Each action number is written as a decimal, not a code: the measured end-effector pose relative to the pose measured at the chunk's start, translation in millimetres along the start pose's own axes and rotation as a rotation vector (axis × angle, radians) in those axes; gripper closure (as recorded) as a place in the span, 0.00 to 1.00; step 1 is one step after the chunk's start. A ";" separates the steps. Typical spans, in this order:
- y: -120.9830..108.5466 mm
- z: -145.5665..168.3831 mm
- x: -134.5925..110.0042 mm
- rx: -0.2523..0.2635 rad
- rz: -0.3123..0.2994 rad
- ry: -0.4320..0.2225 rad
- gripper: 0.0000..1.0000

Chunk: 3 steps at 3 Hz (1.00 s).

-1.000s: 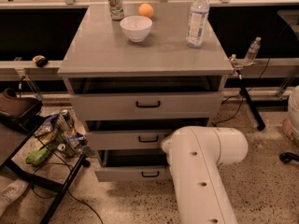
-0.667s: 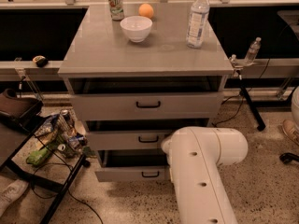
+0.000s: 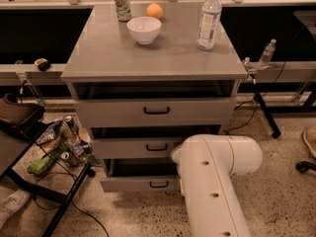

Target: Open bottom drawer

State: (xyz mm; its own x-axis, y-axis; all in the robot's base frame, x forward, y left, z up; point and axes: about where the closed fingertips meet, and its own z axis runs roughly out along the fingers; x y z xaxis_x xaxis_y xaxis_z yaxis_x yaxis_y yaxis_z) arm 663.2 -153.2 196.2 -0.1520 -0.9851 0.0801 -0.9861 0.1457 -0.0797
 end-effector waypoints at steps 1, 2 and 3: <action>34.8 4.3 13.7 -0.036 0.017 0.007 0.18; 75.0 8.5 27.5 -0.088 0.051 0.013 0.42; 87.1 4.4 32.1 -0.102 0.055 0.019 0.65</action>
Offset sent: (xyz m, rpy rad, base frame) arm -0.2403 -0.0451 -0.0345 -0.0009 0.2879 -0.1340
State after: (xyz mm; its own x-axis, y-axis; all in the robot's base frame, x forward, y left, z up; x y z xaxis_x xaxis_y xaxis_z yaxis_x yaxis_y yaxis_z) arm 572.7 -172.5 187.4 -0.2064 -0.9736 0.0972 -0.9778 0.2090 0.0169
